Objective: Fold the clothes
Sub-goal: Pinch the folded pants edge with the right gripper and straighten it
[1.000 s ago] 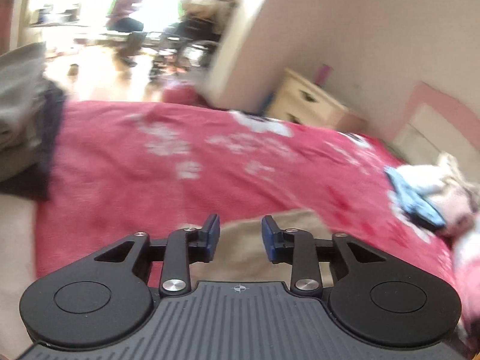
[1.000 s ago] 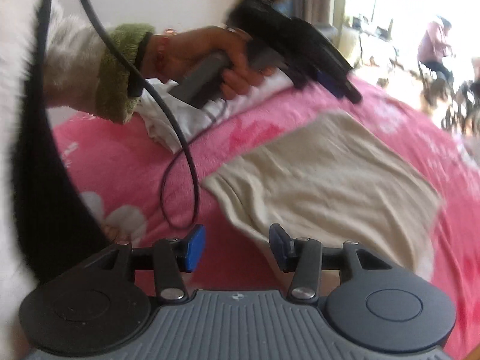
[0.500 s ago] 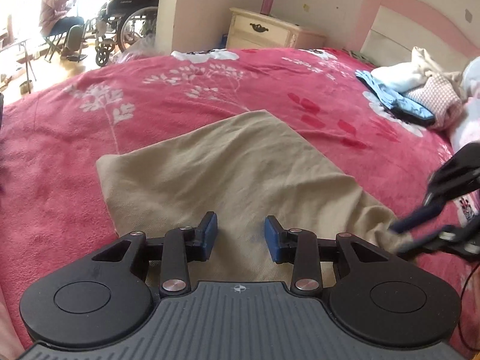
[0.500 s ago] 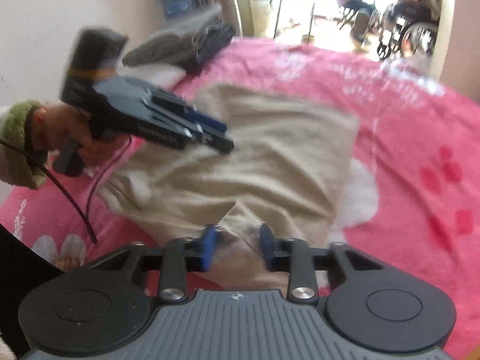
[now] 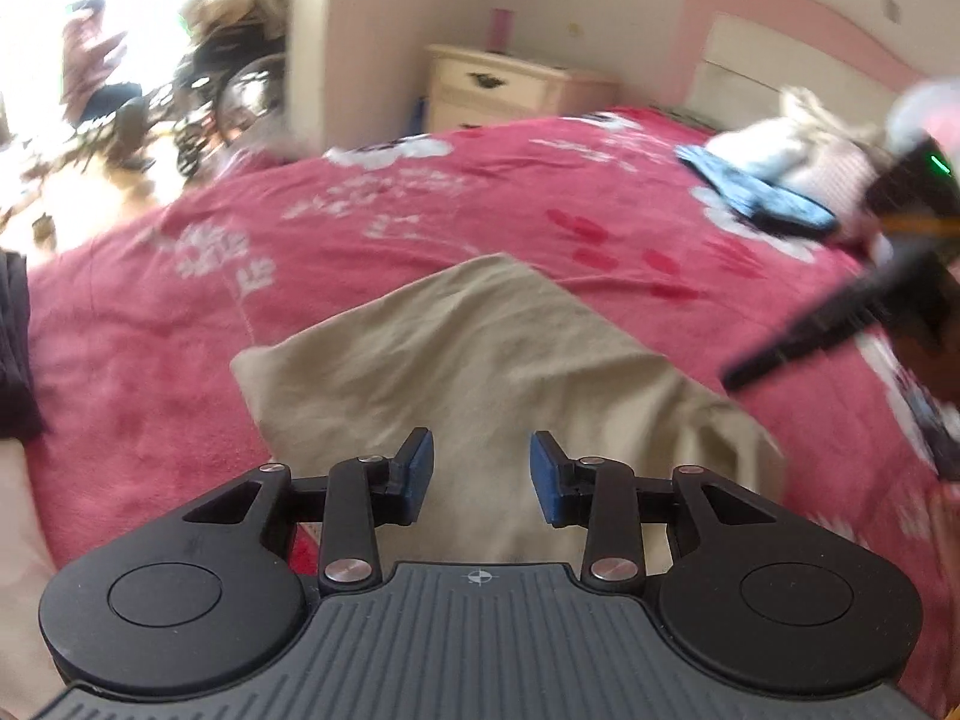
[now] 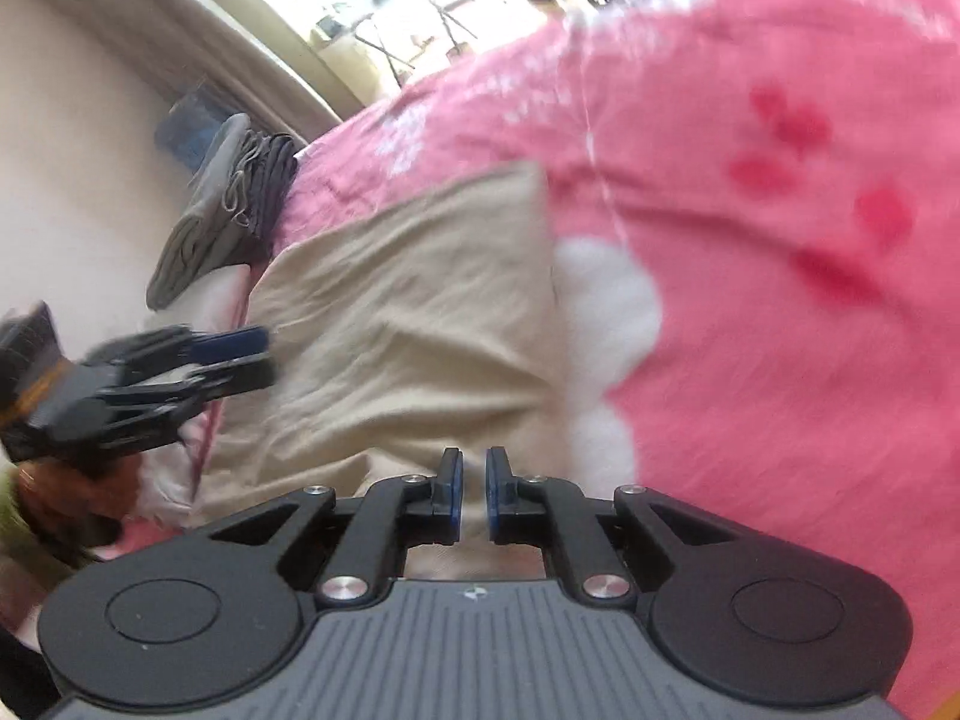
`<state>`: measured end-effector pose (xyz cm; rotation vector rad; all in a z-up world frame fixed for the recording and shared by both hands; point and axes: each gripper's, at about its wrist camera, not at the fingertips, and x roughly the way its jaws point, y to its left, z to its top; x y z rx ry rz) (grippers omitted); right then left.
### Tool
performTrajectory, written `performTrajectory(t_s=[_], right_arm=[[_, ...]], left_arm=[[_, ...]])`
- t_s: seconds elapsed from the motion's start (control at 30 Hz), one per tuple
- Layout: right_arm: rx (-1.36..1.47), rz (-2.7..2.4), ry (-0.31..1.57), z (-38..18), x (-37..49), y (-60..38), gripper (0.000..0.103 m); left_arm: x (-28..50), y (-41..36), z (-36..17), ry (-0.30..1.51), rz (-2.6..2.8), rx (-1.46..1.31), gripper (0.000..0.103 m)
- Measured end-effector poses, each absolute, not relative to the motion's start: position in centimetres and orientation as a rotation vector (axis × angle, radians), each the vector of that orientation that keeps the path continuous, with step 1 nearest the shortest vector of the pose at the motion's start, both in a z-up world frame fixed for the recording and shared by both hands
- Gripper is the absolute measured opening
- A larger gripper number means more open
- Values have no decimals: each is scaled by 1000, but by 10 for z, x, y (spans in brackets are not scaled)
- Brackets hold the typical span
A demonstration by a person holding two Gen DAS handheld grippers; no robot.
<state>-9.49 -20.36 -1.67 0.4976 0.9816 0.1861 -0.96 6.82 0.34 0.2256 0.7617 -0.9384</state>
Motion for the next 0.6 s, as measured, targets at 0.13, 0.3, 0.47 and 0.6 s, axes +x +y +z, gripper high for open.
performTrajectory(t_s=[0.13, 0.3, 0.47, 0.6], right_arm=[[413, 300, 950, 0, -97, -193, 7], [228, 480, 953, 6, -103, -160, 7], [210, 468, 1046, 7, -95, -162, 9], [187, 451, 1078, 20, -93, -163, 15]], left_arm=[[-28, 78, 6, 825, -1038, 251, 35], [-42, 85, 0, 912, -1103, 260, 35], [-47, 79, -6, 925, -1069, 305, 35], [-38, 73, -2, 920, -1067, 261, 35]])
